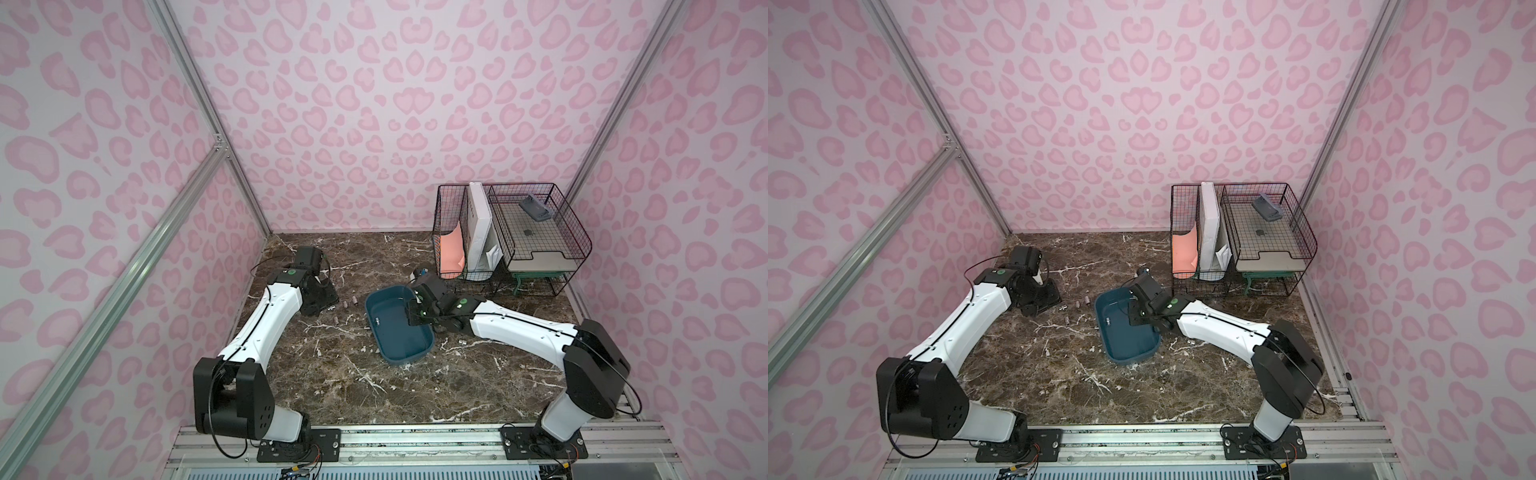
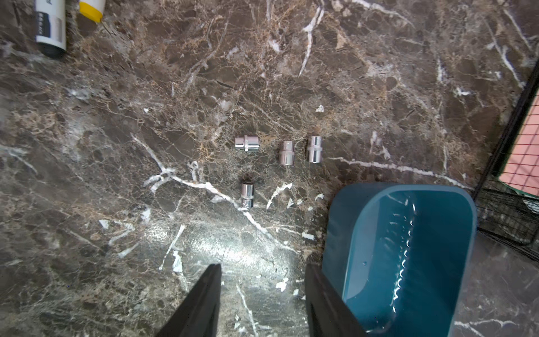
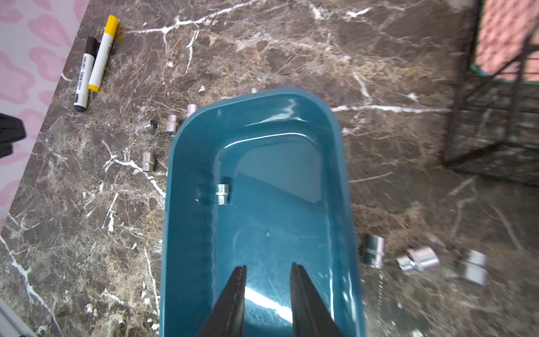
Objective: Take out the socket from the storage box
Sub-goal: Place the socket head at the center of the board, then pick up the socket head from the storage box.
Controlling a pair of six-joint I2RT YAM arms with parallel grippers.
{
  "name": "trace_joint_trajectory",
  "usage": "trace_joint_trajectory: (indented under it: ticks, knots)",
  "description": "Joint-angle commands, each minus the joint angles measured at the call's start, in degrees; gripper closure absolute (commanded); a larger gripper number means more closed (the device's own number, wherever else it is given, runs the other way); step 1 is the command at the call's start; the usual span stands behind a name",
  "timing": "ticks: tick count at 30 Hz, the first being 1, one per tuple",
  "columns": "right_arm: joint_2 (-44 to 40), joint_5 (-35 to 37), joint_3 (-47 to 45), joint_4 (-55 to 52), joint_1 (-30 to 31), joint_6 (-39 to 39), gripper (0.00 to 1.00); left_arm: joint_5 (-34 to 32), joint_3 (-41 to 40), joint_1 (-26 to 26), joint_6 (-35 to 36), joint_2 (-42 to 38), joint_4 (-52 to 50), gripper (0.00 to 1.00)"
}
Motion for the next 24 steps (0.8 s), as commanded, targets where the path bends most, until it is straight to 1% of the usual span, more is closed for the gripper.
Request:
trace_joint_trajectory:
  ticks: [1, 6, 8, 12, 19, 24]
  knots:
    - [4.2, -0.8, 3.8, 0.0, 0.6, 0.0, 0.68, 0.9, -0.5, 0.0, 1.1, -2.2, -2.6, 0.49]
    - [10.9, -3.6, 9.0, 0.7, 0.9, -0.5, 0.63, 0.2, -1.9, 0.0, 2.1, -5.1, -2.4, 0.49]
    - [13.4, -4.2, 11.5, 0.3, 1.0, -0.6, 0.6, -0.9, -2.2, 0.0, 2.2, -5.7, -2.6, 0.48]
    - [17.2, -4.5, 15.1, -0.8, 1.6, -0.8, 0.58, -0.8, -2.5, 0.0, 2.4, -6.2, -2.4, 0.48]
    - [22.4, -3.9, 19.6, -2.5, 3.5, -1.0, 0.58, -1.5, -2.9, 0.0, 2.6, -6.9, -1.5, 0.49]
    - [26.3, -3.2, 22.9, -4.2, 4.6, -1.5, 0.6, -2.4, -3.1, 0.1, 3.1, -8.6, -1.4, 0.48]
